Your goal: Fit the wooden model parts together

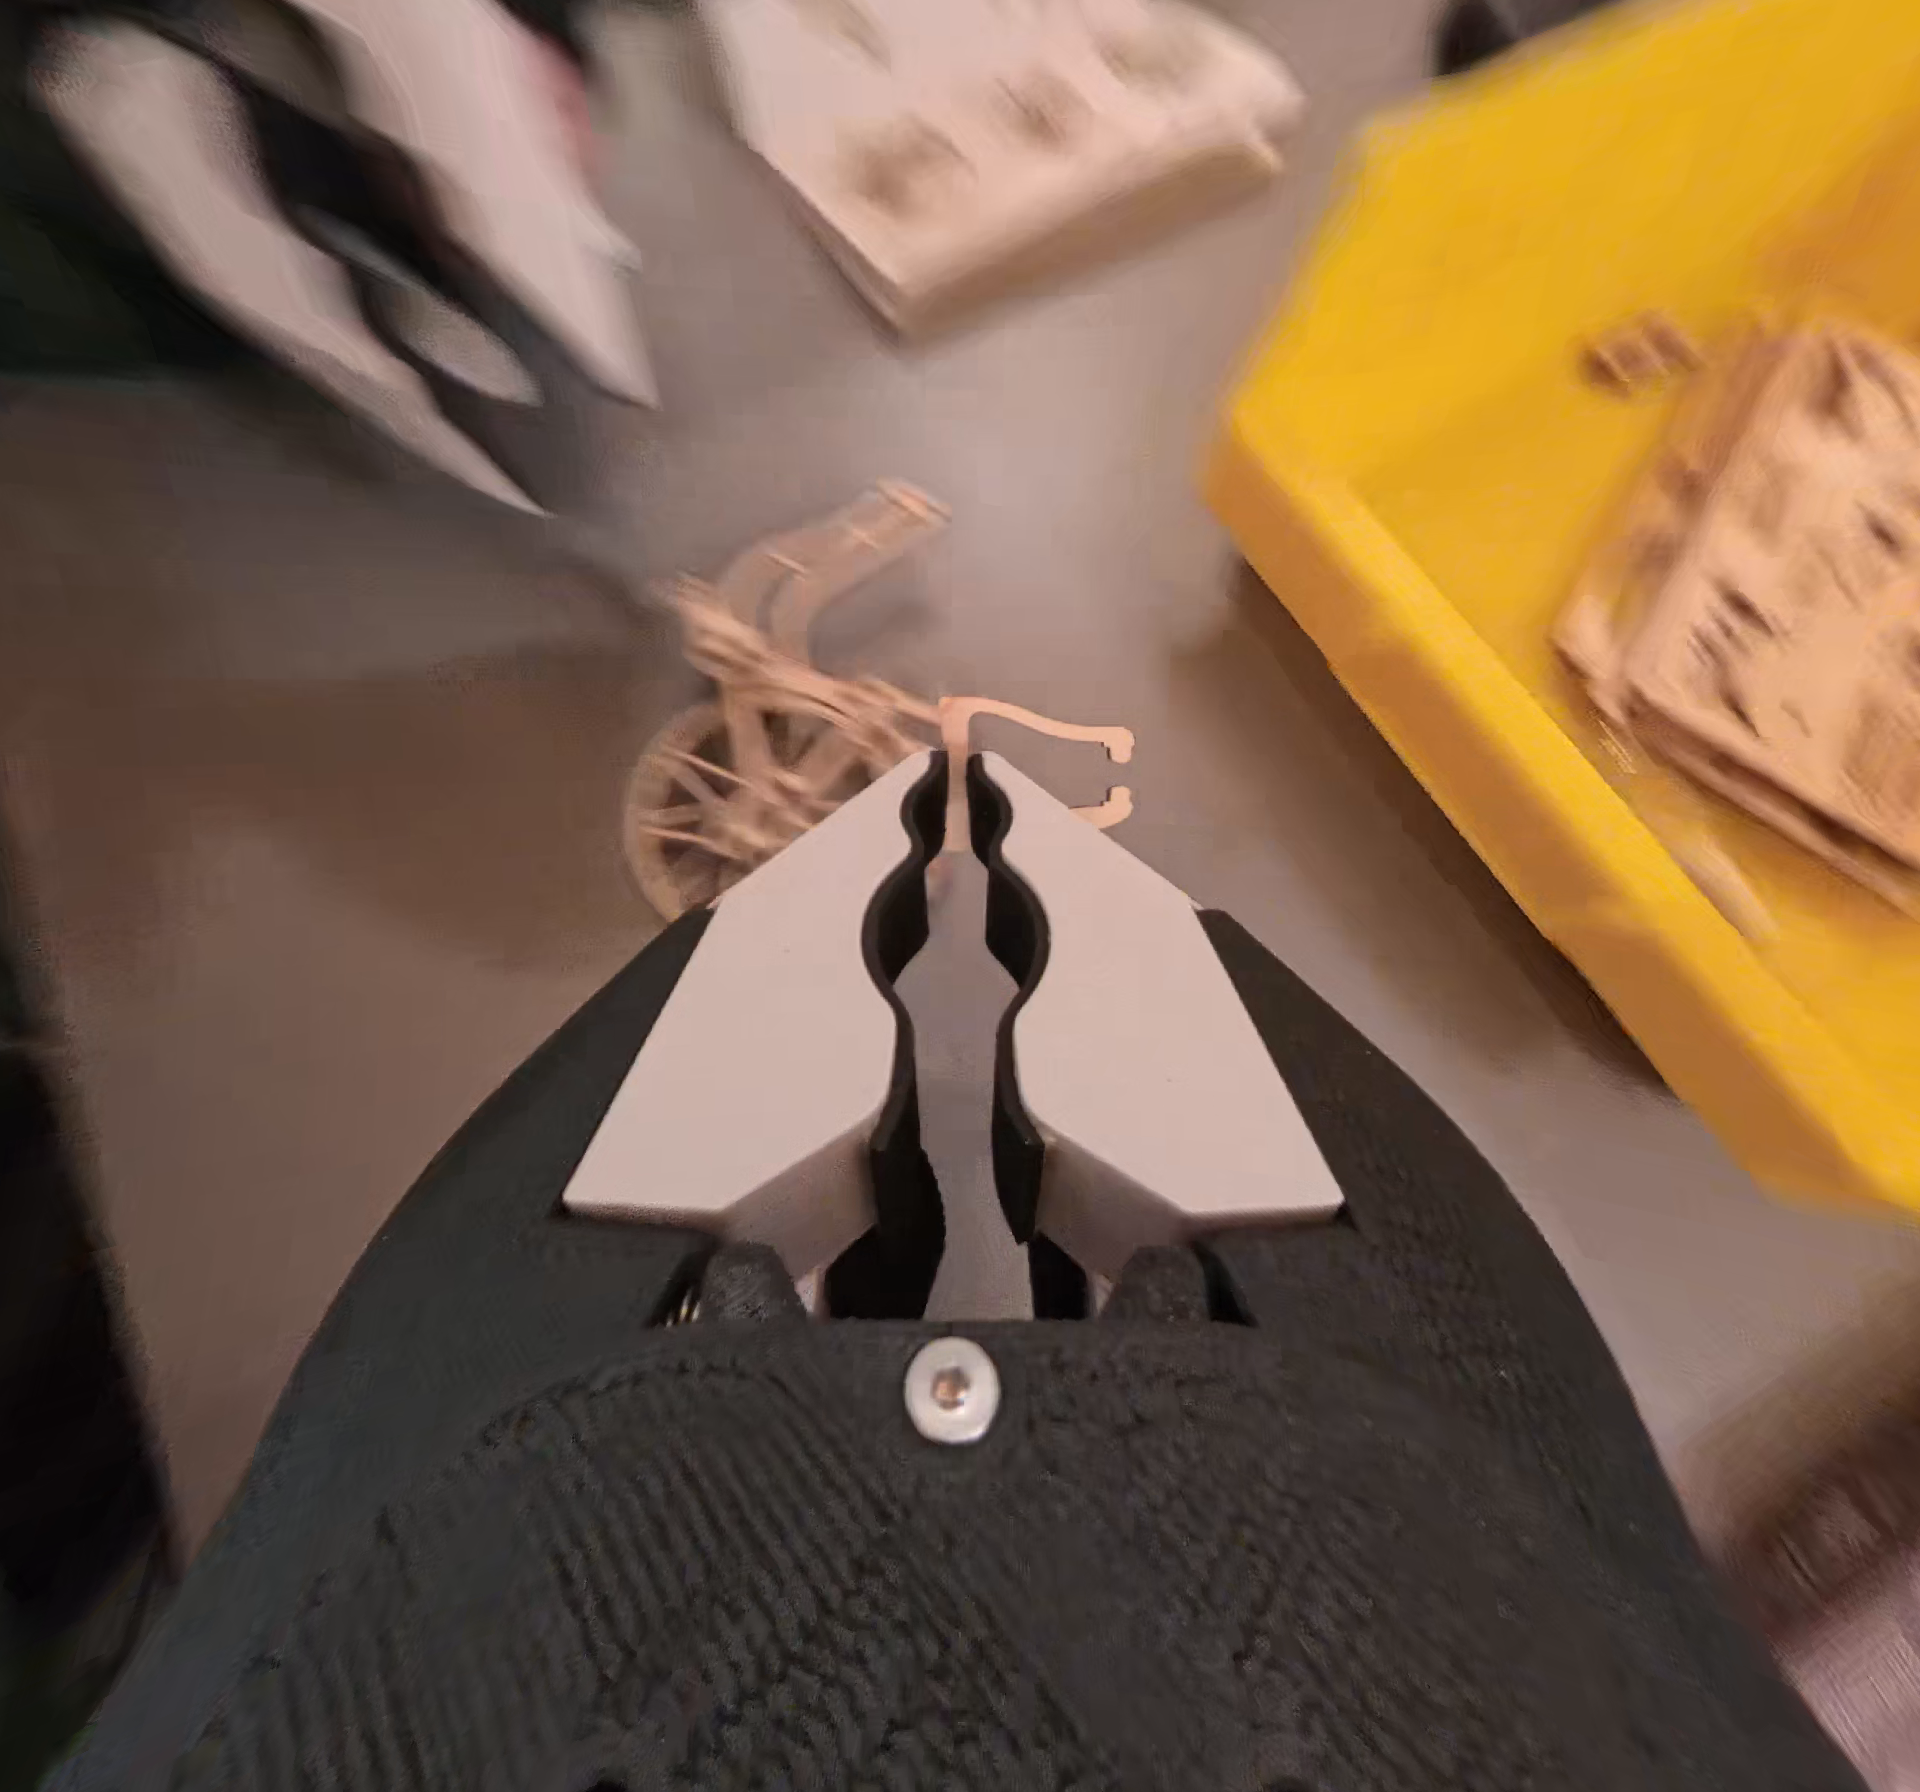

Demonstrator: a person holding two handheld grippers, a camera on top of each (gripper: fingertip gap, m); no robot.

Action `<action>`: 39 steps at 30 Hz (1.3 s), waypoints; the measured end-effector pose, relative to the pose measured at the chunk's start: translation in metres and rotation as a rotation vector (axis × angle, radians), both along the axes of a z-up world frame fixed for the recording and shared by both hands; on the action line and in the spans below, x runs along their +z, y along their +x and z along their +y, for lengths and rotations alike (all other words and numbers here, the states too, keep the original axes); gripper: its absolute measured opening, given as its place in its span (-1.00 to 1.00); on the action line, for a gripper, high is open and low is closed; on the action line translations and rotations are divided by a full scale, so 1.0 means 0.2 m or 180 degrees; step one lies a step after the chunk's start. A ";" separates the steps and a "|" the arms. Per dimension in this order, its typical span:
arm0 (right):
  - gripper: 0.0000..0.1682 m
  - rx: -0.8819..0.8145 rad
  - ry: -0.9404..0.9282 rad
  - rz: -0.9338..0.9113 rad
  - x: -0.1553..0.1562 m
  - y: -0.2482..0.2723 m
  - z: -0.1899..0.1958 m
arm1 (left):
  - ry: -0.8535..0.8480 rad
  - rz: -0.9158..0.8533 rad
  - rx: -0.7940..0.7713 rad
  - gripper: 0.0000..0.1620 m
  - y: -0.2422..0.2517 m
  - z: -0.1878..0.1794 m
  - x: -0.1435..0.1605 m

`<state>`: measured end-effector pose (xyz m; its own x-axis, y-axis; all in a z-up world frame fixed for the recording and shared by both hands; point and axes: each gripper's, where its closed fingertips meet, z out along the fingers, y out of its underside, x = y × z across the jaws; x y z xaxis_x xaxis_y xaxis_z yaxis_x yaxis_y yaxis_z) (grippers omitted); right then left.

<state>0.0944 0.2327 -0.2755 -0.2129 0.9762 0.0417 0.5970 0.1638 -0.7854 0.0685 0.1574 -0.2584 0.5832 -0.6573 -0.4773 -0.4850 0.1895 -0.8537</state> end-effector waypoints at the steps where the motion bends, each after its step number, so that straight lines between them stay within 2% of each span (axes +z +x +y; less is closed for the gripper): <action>1: -0.98 0.0270 -0.0161 0.0216 0.06 0.00 -0.11 | 0.0068 0.0010 -0.0040 -0.59 0.02 -0.01 0.01; 3: -0.98 0.0801 -0.0541 0.0530 0.15 0.03 -0.32 | 0.0116 -0.0010 -0.0173 -0.40 0.08 -0.04 0.03; 8: -0.98 0.1509 -0.1197 0.0727 0.22 0.12 -0.57 | -0.0088 -0.0192 -0.0454 -0.45 0.19 -0.09 0.02; 11: -0.97 0.1658 -0.1367 0.0683 0.20 0.14 -0.63 | -0.0063 -0.0345 -0.0584 -0.52 0.20 -0.12 0.06; 15: -0.97 0.1759 -0.1504 0.0650 0.19 0.16 -0.67 | 0.0091 -0.0258 -0.0910 -0.87 0.25 -0.21 0.08; 22: -0.97 0.1812 -0.1597 0.0660 0.19 0.17 -0.69 | 0.0130 -0.0125 -0.0981 -0.95 0.27 -0.23 0.06; 25: -0.93 0.1448 -0.1428 0.0781 0.20 0.13 -0.62 | 0.0040 0.0018 -0.0710 -0.97 0.24 -0.17 0.02; 27: -0.70 0.1069 -0.1123 0.0805 0.19 0.10 -0.54 | -0.0033 0.0105 -0.0431 -0.98 0.21 -0.10 -0.01; 28: -0.67 0.0930 -0.0921 0.0779 0.17 0.10 -0.51 | -0.0075 0.0162 -0.0326 -0.99 0.19 -0.08 -0.03; 31: -0.72 0.0483 -0.0124 0.0589 0.11 0.08 -0.43 | -0.0111 0.0335 -0.0154 -0.99 0.16 -0.04 -0.07; 34: -0.82 0.0293 0.0426 0.0371 0.06 0.08 -0.40 | -0.0105 0.0473 -0.0091 -0.99 0.16 -0.03 -0.09; 39: -0.84 0.0332 0.0499 0.0248 0.02 0.07 -0.43 | -0.0097 0.0523 -0.0101 -0.99 0.17 -0.04 -0.10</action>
<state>0.1078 0.1473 -0.2709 -0.3027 0.9292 0.2118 0.5088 0.3455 -0.7885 0.1019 0.1498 -0.2783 0.4778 -0.6898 -0.5440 -0.6128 0.1820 -0.7690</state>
